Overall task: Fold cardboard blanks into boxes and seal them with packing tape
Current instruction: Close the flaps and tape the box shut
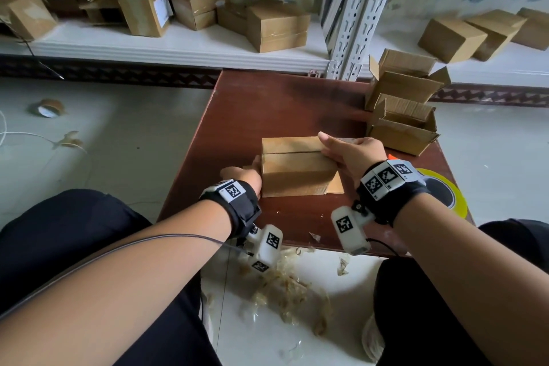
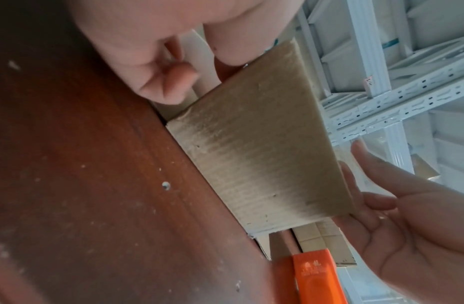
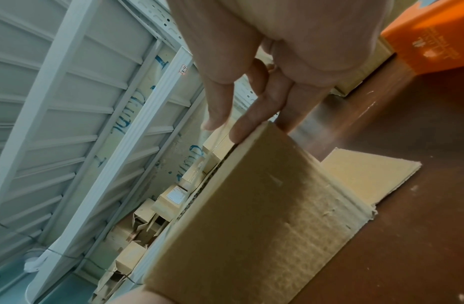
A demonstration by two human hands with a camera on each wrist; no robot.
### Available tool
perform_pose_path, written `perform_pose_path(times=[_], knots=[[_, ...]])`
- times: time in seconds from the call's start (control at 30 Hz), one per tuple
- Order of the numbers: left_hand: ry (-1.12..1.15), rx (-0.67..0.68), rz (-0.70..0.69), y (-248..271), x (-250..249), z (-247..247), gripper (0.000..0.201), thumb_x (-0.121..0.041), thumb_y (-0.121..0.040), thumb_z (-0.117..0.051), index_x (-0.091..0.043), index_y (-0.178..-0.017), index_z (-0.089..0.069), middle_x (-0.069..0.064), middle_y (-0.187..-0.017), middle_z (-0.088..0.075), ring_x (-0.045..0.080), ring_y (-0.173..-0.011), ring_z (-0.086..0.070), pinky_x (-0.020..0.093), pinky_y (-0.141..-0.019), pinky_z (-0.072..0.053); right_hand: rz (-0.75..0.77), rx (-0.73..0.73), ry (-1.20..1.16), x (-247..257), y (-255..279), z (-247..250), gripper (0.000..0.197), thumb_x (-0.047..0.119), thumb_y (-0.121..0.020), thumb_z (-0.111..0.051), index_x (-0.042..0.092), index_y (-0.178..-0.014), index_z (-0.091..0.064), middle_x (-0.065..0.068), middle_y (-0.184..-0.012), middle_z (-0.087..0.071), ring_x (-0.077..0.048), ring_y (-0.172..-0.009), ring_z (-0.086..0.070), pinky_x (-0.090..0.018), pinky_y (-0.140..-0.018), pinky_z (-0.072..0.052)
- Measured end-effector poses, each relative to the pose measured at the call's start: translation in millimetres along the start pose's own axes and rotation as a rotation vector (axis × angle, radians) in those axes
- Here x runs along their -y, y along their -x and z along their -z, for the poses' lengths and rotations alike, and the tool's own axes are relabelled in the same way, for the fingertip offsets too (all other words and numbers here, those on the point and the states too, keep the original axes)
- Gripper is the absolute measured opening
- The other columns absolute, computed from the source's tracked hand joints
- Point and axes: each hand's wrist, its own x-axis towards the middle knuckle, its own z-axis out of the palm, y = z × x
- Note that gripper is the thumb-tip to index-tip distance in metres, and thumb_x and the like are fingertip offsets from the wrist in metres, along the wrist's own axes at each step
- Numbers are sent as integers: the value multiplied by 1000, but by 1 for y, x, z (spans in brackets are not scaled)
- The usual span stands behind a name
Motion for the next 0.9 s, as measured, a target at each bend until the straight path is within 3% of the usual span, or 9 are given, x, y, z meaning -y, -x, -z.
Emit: perform_pose_path(times=[0.1, 0.23, 0.33, 0.43, 0.5, 0.6, 0.77, 0.83, 0.9], knots=[[-144, -9, -112, 31, -18, 14, 18, -15, -98, -64, -3, -111, -65, 10, -100, -60, 30, -97, -61, 39, -97, -52, -16, 9, -59, -2, 5, -3, 50, 37, -68, -99, 5, -101, -78, -10, -90, -81, -20, -90, -80, -38, -98, -60], [-263, 59, -249, 27, -20, 23, 10, -21, -97, -69, -16, -101, -76, 8, -96, -72, 29, -86, -63, 35, -86, -56, -36, 20, -114, -1, 15, -6, 53, 35, -72, -96, 2, -109, -75, -12, -93, -81, -20, -90, -80, -36, -96, -61], [-338, 98, -262, 28, -23, 27, 18, -29, -97, -69, -15, -102, -79, 8, -96, -74, 30, -85, -65, 34, -85, -56, -53, 19, -130, 1, 20, -4, 62, 44, -72, -95, 3, -112, -72, -11, -93, -81, -17, -87, -80, -29, -88, -61], [-310, 111, -248, 31, -27, 27, 42, -45, -99, -60, -8, -81, -69, 11, -95, -74, 33, -86, -69, 38, -85, -60, -100, -41, -182, 3, 17, -5, 83, 54, -74, -90, -1, -126, -58, -10, -99, -80, -19, -85, -80, -35, -91, -62], [-277, 149, -218, 39, -31, 25, 53, -60, -100, -50, -11, -84, -65, 10, -94, -70, 33, -91, -69, 47, -86, -62, -142, -80, -239, 5, 16, -6, 85, 58, -81, -82, 3, -138, -50, -11, -109, -76, -23, -83, -81, -40, -89, -63], [-412, 198, -282, 48, -37, 25, 70, -72, -100, -30, -11, -90, -62, 9, -96, -68, 32, -93, -69, 47, -90, -60, -166, -77, -297, 5, 16, -6, 82, 59, -90, -72, 10, -149, -43, -11, -116, -69, -26, -84, -81, -39, -84, -62], [-636, 189, -394, 41, -36, 24, 84, -74, -99, -15, -5, -108, -61, 12, -98, -70, 32, -86, -70, 45, -88, -59, -174, -57, -286, 3, 13, -2, 71, 59, -93, -68, 11, -142, -47, -11, -108, -72, -26, -85, -81, -40, -90, -62], [-622, 181, -388, 40, -42, 23, 77, -72, -101, -20, -6, -109, -59, 8, -92, -65, 28, -80, -67, 38, -74, -57, -169, -55, -290, 3, 14, -2, 60, 58, -95, -67, 16, -134, -49, -6, -98, -69, -26, -86, -81, -39, -91, -61], [-650, 166, -392, 39, -48, 23, 70, -68, -104, -23, -6, -105, -57, 5, -85, -60, 21, -69, -57, 31, -59, -45, -154, -53, -294, 3, 15, -2, 49, 56, -97, -65, 22, -126, -46, 1, -89, -63, -26, -88, -80, -38, -90, -61]])
